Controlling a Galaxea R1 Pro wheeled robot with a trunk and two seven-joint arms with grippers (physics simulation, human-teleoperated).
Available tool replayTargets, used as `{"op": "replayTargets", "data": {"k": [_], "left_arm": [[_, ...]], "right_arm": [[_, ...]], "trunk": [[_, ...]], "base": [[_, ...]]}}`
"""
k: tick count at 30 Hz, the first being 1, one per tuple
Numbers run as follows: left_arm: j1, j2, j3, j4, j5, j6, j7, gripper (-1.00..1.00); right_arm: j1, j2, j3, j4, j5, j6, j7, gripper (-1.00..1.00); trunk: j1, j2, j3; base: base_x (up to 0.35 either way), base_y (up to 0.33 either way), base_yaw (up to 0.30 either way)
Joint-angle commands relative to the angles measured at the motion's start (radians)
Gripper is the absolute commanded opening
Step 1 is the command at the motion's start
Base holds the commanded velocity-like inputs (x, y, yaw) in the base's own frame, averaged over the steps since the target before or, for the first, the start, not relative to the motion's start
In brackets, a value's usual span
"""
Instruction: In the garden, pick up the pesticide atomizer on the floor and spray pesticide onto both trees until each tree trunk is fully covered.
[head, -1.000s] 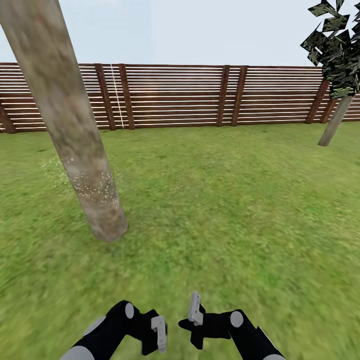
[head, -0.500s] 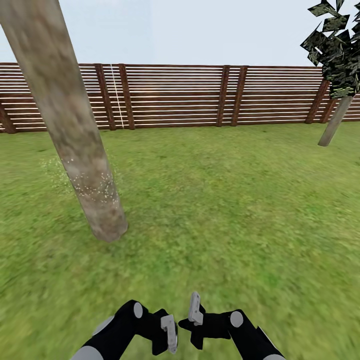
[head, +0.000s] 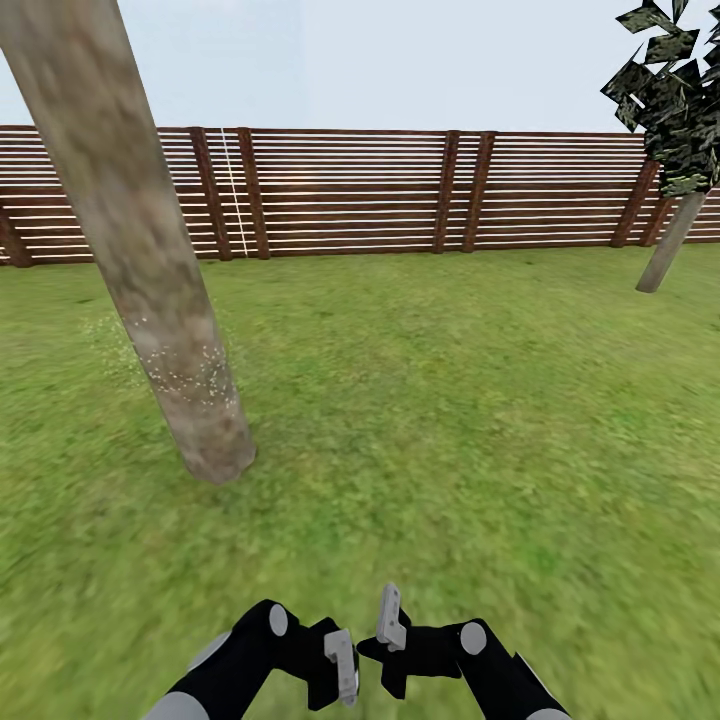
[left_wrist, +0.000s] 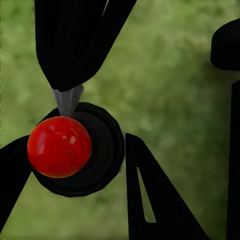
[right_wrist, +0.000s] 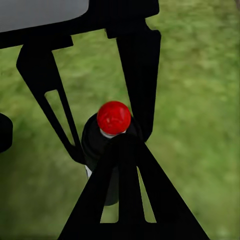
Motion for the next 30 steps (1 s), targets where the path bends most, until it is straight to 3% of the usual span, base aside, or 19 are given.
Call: {"op": "replayTargets", "data": {"k": [1,6,10,11,16,17,18,19,20,21,22,24,25,27,28,30], "left_arm": [[0.0,0.001,0.0,-0.001,-0.004,0.002,-0.003,-1.0],[0.001,0.019,0.004,0.011,-0.013,-0.002,-0.003,-1.0],[0.003,0.105,0.007,0.012,-0.015,-0.005,-0.003,-1.0],[0.004,0.126,0.007,0.012,-0.014,-0.008,-0.003,-1.0],[0.006,0.253,0.018,0.022,-0.003,-0.009,0.017,-1.0],[0.006,0.264,0.028,0.028,-0.001,-0.009,0.027,-1.0],[0.006,0.277,0.073,0.044,0.011,-0.009,0.063,-1.0],[0.006,0.284,0.15,0.068,0.03,-0.01,0.115,-1.0],[0.008,0.291,0.279,0.107,0.059,-0.015,0.19,-1.0],[0.008,0.296,0.375,0.139,0.077,-0.03,0.237,-1.0],[0.015,0.298,0.483,0.175,0.092,-0.068,0.283,-1.0],[0.05,0.297,0.707,0.222,0.111,-0.165,0.379,-1.0],[0.08,0.291,0.842,0.234,0.117,-0.223,0.448,-1.0],[0.114,0.28,0.978,0.251,0.12,-0.299,0.529,-1.0],[0.125,0.277,1.043,0.274,0.122,-0.356,0.578,-1.0],[0.13,0.277,1.114,0.319,0.13,-0.409,0.626,-1.0]], "right_arm": [[0.0,0.001,-0.004,-0.001,0.007,-0.003,0.004,-1.0],[0.0,0.001,-0.004,-0.001,0.007,-0.003,0.004,-1.0],[0.0,0.0,-0.004,0.0,0.007,-0.003,0.004,-1.0],[0.0,-0.001,-0.004,0.0,0.007,-0.004,0.004,1.0],[0.0,-0.012,-0.01,0.004,0.008,-0.008,-0.01,1.0],[0.0,-0.017,-0.011,0.004,0.008,-0.009,-0.02,1.0],[0.002,-0.04,-0.011,0.01,0.007,-0.009,-0.067,1.0],[0.004,-0.069,-0.012,0.031,0.004,-0.009,-0.13,1.0],[0.005,-0.101,-0.013,0.109,-0.003,-0.008,-0.245,1.0],[0.006,-0.119,-0.015,0.188,-0.018,-0.009,-0.352,1.0],[0.006,-0.135,-0.024,0.29,-0.054,-0.009,-0.504,1.0],[0.007,-0.144,-0.039,0.465,-0.152,-0.033,-0.875,1.0],[0.007,-0.143,-0.042,0.507,-0.199,-0.08,-1.069,1.0],[0.007,-0.143,-0.047,0.527,-0.274,-0.158,-1.202,1.0],[0.007,-0.146,-0.049,0.531,-0.373,-0.188,-1.232,1.0],[0.007,-0.152,-0.047,0.534,-0.516,-0.204,-1.244,1.0]], "trunk": [[0.0,0.0,-0.001],[0.0,0.0,-0.001],[0.0,0.0,-0.001],[0.0,0.0,-0.001],[0.0,0.0,-0.001],[0.0,0.0,-0.001],[0.0,0.0,-0.001],[0.0,0.0,-0.001],[0.0,0.0,-0.001],[0.0,0.0,-0.001],[0.0,0.0,-0.001],[0.0,0.0,-0.001],[0.0,0.0,-0.001],[0.0,0.0,-0.001],[0.0,0.0,-0.001],[0.0,0.0,-0.001]], "base": [[0.0,0.0,0.0],[0.0,0.0,0.0],[0.0,0.0,0.0],[0.0,0.0,0.0],[0.0,0.0,0.0],[0.0,0.0,0.0],[0.0,0.0,0.0],[0.0,0.0,0.0],[0.0,0.0,0.0],[0.0,0.0,0.0],[0.0,0.0,0.0],[0.0,0.0,0.0],[0.0,0.0,0.0],[0.0,0.0,0.0],[0.0,0.0,0.0],[0.0,0.0,0.0]]}}
